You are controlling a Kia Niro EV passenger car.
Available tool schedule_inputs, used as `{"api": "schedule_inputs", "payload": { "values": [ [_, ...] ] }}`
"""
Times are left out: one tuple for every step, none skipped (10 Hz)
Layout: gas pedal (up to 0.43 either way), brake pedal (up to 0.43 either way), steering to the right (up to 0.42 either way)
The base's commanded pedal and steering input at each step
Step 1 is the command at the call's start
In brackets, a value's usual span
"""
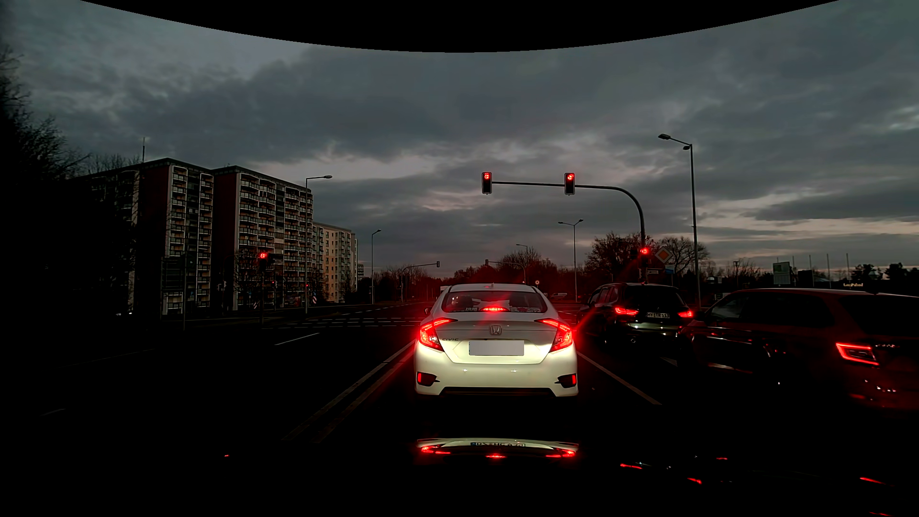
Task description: Follow the waypoints while adhering to traffic rules and regulations
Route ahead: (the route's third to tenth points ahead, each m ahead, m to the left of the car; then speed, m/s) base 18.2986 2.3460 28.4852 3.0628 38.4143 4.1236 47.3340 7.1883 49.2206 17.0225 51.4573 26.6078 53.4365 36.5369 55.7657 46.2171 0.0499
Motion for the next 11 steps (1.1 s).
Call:
{"api": "schedule_inputs", "payload": {
  "values": [
    [0.000,0.268,-0.005],
    [0.000,0.378,-0.005],
    [0.000,0.470,-0.005],
    [0.000,0.494,-0.005],
    [0.000,0.506,-0.005],
    [0.000,0.518,-0.005],
    [0.000,0.518,-0.005],
    [0.000,0.518,-0.005],
    [0.000,0.518,-0.005],
    [0.000,0.512,-0.005],
    [0.000,0.488,-0.005]
  ]
}}
